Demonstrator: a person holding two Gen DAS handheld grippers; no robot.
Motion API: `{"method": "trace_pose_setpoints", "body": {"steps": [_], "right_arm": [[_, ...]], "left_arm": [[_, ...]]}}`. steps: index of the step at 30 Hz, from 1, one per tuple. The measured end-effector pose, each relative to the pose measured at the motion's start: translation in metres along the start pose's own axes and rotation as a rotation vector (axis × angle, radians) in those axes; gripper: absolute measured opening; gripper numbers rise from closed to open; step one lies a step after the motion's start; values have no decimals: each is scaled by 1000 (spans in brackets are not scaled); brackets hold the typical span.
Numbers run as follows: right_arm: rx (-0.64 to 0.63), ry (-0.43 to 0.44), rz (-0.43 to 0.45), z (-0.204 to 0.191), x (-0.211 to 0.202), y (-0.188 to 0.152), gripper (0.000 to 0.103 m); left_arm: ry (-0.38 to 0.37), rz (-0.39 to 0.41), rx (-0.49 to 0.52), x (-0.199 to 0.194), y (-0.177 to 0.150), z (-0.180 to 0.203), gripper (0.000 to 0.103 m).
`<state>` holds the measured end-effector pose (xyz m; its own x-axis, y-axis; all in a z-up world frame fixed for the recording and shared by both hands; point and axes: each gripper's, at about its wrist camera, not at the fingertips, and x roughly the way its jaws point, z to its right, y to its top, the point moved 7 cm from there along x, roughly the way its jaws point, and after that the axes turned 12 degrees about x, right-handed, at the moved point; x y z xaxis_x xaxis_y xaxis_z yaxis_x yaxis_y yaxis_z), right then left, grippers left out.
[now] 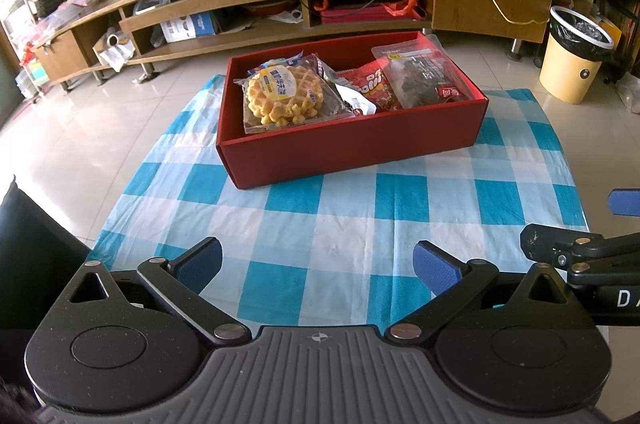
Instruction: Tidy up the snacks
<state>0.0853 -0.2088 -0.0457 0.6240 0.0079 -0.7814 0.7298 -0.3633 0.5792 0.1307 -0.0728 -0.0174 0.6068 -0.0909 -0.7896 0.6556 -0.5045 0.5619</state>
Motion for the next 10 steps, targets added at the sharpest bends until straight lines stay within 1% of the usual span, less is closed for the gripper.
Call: {"method": "trace_pose_setpoints", "body": {"steps": [10], "right_arm": [[2, 1, 1, 1, 0, 0, 99]], "left_arm": [[8, 11, 4, -2, 1, -1, 103]]}}
